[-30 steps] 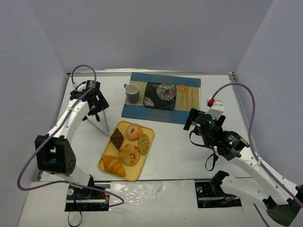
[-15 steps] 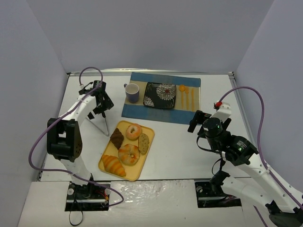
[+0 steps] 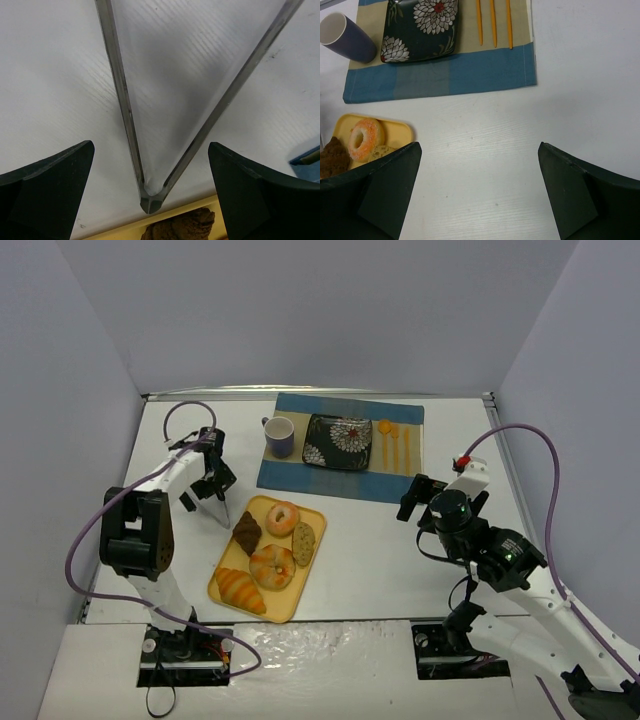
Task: Place the bread
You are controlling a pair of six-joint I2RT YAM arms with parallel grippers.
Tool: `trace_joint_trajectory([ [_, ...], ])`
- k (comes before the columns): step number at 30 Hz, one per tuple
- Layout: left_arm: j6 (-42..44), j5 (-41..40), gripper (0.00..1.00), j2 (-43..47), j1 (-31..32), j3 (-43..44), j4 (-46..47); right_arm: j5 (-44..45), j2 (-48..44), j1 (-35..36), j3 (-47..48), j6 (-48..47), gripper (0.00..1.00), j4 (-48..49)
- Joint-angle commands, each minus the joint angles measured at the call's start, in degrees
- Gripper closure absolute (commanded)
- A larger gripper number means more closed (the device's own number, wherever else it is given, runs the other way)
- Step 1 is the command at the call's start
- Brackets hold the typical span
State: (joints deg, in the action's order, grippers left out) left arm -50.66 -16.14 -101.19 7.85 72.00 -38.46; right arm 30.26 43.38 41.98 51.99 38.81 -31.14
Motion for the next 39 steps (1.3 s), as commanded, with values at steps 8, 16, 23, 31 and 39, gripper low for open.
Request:
trace_joint_trajectory([
  [8, 0.3, 1.7, 0.03, -2.8, -0.9, 0.0, 6.5, 0.1, -0.4, -0.1, 0.5, 0.2, 0.00, 0.9],
  [16, 2.8, 1.1, 0.03, -5.9, -1.6, 2.2, 8.2, -0.3, -0.5, -0.1, 0.1, 0.0, 0.00, 0.9],
  [23, 3.4, -1.6, 0.03, -6.5, -2.6, 5.0, 6.5, -0.4, -0.5, -0.1, -0.1, -0.3, 0.00, 0.9],
  [31, 4.2, -3.1, 0.03, -8.7, -3.1, 7.8, 4.7, -0.9, -0.8, -0.1, -0.2, -0.4, 0.00, 0.9],
  [39, 3.9, -0.6, 0.94, -9.8, -3.7, 7.5, 4.2, -1.1, -1.3, -0.2, -0.5, -0.2, 0.00, 0.9],
])
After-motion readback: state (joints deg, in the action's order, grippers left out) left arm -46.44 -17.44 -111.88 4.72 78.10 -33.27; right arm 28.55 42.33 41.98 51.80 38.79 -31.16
